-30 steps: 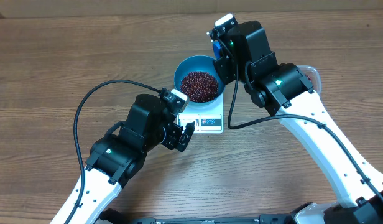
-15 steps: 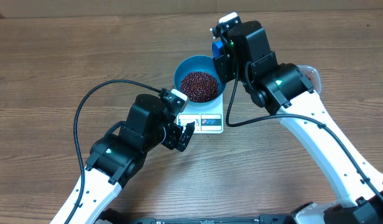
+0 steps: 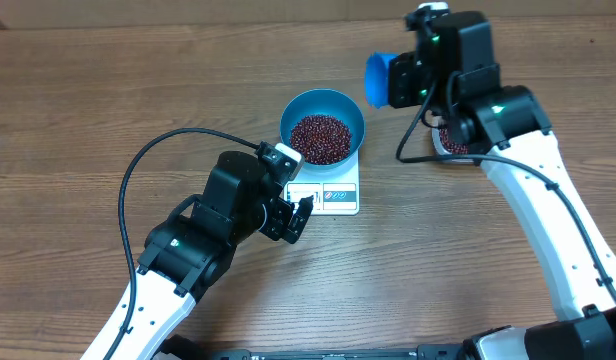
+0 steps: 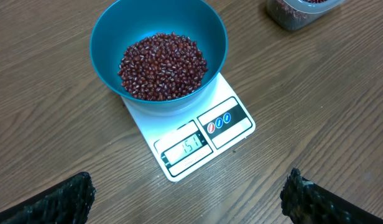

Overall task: Scoop item into bowl and weigh 150g on scale
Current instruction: 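Move the blue cup back right toward the bean tub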

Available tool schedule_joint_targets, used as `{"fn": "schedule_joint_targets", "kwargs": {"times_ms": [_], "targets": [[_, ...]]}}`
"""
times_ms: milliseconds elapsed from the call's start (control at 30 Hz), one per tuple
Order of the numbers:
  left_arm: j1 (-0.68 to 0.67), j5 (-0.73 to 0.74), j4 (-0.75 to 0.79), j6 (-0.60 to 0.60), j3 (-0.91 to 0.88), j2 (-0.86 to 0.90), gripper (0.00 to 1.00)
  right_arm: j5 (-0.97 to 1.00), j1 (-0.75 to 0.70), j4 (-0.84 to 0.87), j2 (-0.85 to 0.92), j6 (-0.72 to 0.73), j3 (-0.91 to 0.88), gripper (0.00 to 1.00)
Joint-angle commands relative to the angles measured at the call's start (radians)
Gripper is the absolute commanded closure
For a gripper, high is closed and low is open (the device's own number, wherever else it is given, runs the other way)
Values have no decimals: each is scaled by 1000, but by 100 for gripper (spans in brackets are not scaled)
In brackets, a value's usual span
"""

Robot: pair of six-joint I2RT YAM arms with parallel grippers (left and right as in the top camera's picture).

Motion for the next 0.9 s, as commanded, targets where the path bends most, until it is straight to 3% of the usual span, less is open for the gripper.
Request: {"fn": "schedule_joint_targets", "kwargs": {"times_ms": [0,533,867], "targets": [[6,10,1,13,19,-2,1,-45,-16,-8,-21,19,26,96],[6,10,0,13,19,-2,1,119,-26,-73,-21,12,26,96],[6,10,0,13,19,-2,0,124,-26,-80,-21,12,26,96]]}}
